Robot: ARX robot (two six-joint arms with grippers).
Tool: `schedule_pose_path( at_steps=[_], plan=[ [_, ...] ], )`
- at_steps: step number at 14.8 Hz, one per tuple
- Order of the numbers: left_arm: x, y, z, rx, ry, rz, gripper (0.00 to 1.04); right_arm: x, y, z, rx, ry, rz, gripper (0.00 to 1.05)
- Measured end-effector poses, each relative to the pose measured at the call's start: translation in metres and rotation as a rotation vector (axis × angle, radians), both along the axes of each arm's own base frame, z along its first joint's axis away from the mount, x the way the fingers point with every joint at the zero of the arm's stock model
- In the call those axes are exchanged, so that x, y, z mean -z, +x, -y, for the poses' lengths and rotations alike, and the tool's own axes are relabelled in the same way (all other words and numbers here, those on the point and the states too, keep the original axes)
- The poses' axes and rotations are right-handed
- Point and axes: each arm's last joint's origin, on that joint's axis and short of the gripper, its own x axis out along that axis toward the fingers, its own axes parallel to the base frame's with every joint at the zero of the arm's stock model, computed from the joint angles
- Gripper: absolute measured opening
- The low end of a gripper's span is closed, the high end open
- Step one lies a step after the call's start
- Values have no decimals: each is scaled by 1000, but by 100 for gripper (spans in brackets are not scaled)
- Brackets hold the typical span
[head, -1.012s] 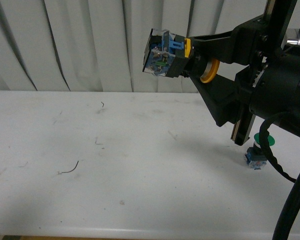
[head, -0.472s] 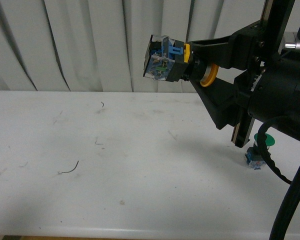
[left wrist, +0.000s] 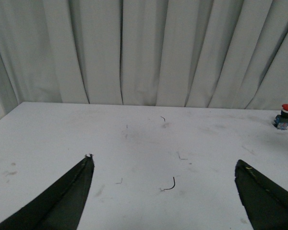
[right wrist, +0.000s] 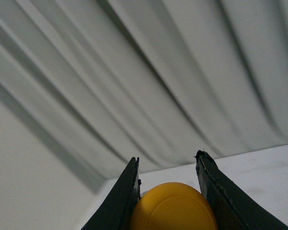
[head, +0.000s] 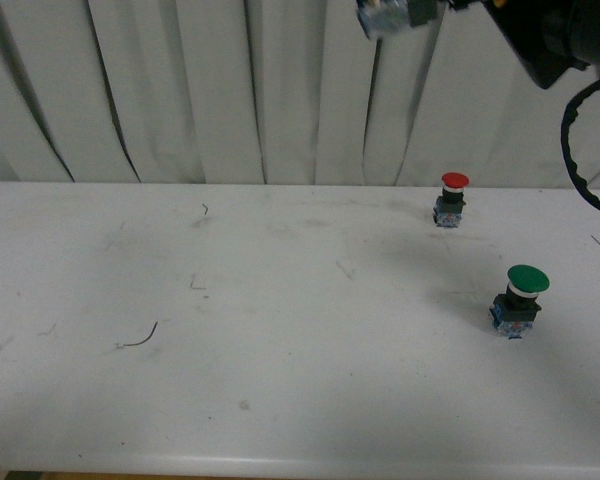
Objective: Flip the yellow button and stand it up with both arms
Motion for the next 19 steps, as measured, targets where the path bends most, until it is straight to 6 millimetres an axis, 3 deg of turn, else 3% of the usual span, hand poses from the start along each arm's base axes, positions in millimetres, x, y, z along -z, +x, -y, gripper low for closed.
schedule_pose_path(
  at_steps=[1, 3, 6, 10, 14, 19],
  plan=[
    [0, 0, 0, 0, 0, 0, 99, 5, 3, 6, 97, -123, -2, 34],
    [0, 0, 0, 0, 1, 0, 98, 10, 9, 20, 294, -413, 54, 34],
    [0, 0, 0, 0, 1, 0, 98, 13, 15, 31, 401, -609, 60, 34],
    [0, 0, 0, 0, 1, 0, 98, 26, 43, 49, 441, -675, -48, 34],
    [0, 0, 0, 0, 1, 0, 98, 56, 102, 80, 482, -698, -260, 34],
    [0, 0, 0, 0, 1, 0, 98, 80, 153, 77, 475, -733, -428, 33]
  ],
)
